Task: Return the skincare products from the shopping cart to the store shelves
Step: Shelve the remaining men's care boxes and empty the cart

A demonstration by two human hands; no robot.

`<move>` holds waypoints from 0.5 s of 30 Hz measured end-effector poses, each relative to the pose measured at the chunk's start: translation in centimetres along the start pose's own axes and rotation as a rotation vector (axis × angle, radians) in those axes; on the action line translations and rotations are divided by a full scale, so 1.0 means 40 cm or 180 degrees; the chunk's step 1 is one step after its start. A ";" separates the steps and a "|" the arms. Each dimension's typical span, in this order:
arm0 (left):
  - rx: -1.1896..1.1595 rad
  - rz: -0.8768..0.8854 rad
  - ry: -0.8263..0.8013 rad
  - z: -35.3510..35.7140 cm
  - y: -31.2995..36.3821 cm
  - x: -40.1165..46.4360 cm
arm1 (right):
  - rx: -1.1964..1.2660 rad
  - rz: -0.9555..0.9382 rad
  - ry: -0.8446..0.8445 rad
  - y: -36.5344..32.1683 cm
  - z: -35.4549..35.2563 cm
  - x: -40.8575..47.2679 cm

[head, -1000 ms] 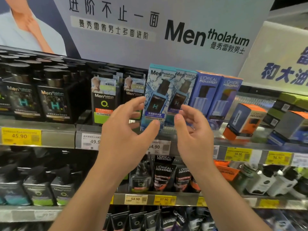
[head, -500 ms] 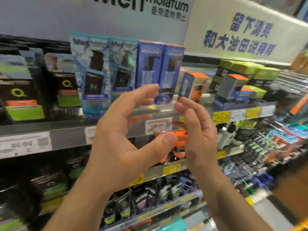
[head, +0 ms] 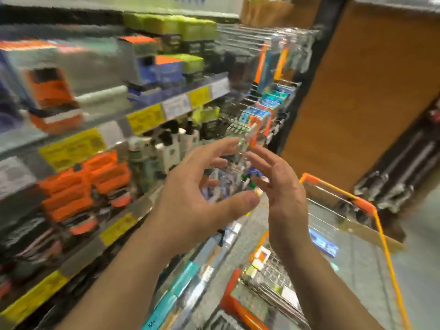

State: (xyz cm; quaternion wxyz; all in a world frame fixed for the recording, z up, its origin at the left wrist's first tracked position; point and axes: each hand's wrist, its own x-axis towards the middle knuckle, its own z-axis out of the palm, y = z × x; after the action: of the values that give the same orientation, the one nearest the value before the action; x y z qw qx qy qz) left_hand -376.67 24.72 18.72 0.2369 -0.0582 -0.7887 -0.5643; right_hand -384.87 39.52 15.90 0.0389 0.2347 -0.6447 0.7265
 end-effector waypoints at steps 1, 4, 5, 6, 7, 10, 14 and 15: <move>-0.0031 -0.0046 -0.0128 0.044 -0.012 0.018 | -0.0025 0.0078 0.0134 0.013 -0.047 -0.001; -0.0097 -0.0200 -0.0456 0.182 -0.051 0.062 | -0.0130 0.0299 0.0470 0.056 -0.188 -0.012; -0.0121 -0.0251 -0.0581 0.229 -0.065 0.074 | -0.0166 0.0368 0.0582 0.073 -0.235 -0.017; -0.0110 -0.0295 -0.0707 0.273 -0.079 0.085 | -0.0188 0.0440 0.0684 0.091 -0.282 -0.022; -0.0087 -0.0327 -0.0824 0.319 -0.093 0.095 | -0.0205 0.0517 0.0784 0.111 -0.332 -0.027; -0.0080 -0.0483 -0.1078 0.442 -0.135 0.122 | -0.0300 0.0821 0.1100 0.177 -0.471 -0.044; 0.0010 -0.0787 -0.1345 0.588 -0.203 0.152 | -0.0272 0.1200 0.1490 0.274 -0.641 -0.067; 0.0030 -0.0878 -0.1383 0.621 -0.223 0.157 | -0.0240 0.1317 0.1584 0.297 -0.677 -0.073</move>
State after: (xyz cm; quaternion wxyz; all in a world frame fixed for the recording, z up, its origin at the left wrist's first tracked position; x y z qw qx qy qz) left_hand -393.06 43.25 7.55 -0.0171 -0.0688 -0.8243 -0.5618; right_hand -394.42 64.14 2.24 0.0555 -0.0877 -0.6758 0.7297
